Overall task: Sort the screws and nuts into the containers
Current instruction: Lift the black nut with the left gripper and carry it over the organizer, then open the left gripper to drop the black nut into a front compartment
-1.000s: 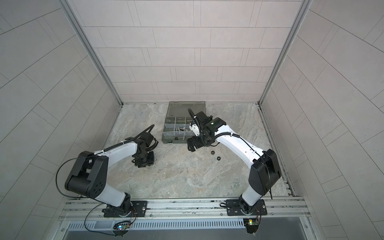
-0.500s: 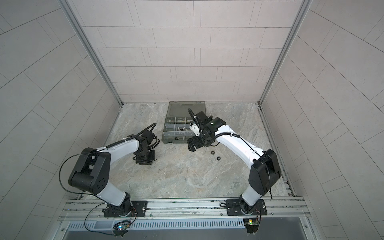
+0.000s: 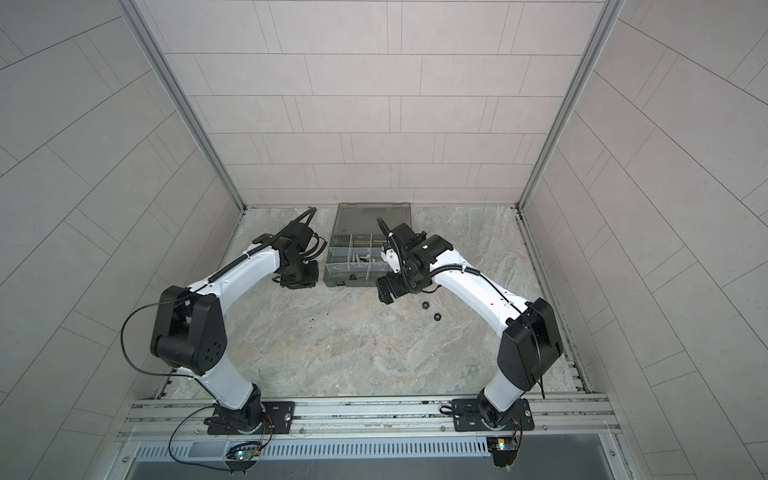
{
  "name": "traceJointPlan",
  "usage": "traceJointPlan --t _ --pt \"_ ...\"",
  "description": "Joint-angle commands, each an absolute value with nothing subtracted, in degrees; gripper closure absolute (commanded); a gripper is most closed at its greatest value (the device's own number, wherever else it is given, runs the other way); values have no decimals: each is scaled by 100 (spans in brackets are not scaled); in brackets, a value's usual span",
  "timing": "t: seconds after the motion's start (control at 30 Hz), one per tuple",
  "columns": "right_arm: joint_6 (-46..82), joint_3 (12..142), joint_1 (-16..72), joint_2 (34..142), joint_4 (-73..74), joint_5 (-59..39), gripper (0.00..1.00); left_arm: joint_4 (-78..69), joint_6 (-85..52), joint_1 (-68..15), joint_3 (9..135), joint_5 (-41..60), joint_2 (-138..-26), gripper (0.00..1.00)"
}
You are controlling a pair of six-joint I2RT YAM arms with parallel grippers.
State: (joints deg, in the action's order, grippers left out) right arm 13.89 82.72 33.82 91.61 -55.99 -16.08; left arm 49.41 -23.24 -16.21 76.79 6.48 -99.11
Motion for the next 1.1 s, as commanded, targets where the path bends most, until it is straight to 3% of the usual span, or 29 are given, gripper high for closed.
traceJointPlan --t 0.0,0.33,0.7,0.77,0.83,1.07 --pt "1374 8161 3284 8852 -5785 -1435 1 5226 -2177 -1770 8265 769 -10322 78" --pt "1448 7957 3078 8567 -5851 -1292 1 5434 -2076 -2317 9930 924 -11603 78" --pt "1477 7806 2871 8402 -5947 -1212 1 5464 -2059 -2551 10391 1123 -12206 78" --pt "1485 7794 2837 8407 -5947 -1203 1 5462 -2033 -2578 10393 1133 -12243 72" --pt "1486 7770 2817 8416 -5949 -1202 1 5475 -2009 -2592 10414 1147 -12256 60" --pt "1649 7697 2740 8703 -6025 -809 1 5556 -1978 -2588 10514 1185 -12058 49"
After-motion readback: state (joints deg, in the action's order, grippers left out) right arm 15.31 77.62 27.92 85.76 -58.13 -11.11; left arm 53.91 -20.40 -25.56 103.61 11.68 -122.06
